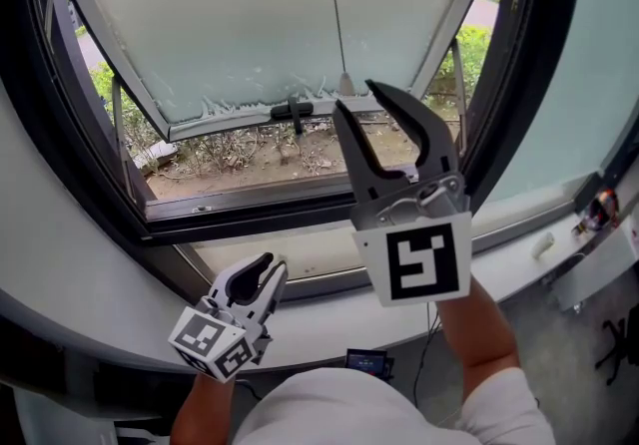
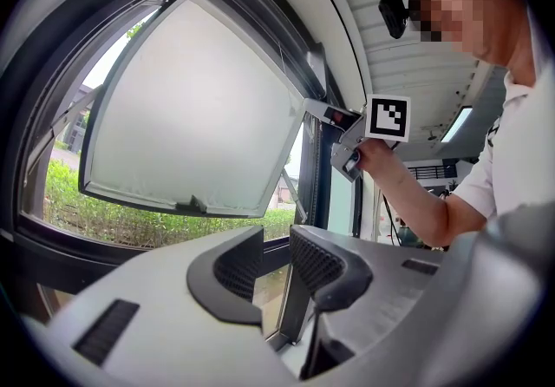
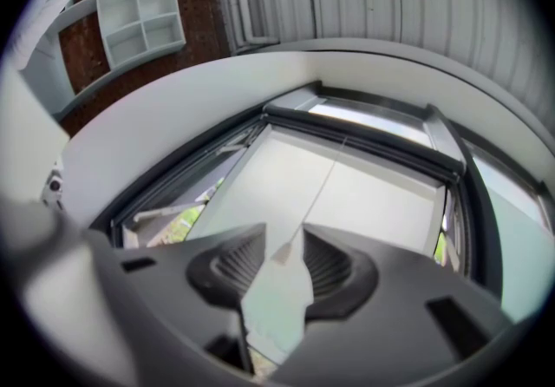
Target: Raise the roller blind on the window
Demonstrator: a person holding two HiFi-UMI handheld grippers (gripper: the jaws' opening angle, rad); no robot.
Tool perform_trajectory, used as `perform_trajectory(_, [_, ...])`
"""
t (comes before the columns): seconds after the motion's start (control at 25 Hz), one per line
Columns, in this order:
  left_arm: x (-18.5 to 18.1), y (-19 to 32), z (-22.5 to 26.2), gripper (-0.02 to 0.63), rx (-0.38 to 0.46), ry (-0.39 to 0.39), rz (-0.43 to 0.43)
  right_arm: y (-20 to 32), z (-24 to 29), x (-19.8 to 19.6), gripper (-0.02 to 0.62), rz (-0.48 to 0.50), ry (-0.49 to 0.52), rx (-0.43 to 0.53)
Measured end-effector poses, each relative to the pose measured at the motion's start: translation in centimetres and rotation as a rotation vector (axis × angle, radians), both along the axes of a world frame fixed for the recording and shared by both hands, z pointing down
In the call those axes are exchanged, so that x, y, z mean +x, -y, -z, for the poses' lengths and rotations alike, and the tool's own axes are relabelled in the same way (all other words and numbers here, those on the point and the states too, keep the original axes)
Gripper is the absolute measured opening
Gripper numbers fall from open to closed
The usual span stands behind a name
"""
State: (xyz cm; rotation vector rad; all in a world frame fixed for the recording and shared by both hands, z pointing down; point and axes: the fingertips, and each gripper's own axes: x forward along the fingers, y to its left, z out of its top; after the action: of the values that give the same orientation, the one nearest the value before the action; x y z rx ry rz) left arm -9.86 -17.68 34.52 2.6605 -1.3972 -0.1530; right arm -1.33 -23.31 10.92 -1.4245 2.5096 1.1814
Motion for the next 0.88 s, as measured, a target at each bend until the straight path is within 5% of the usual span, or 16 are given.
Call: perform_trajectory(0.88, [0.1, -0.2, -0.4, 0.109, -0.021, -0.039, -0.001, -0.1, -1.5, 2.3, 0.123, 0.008, 0.085, -0.047])
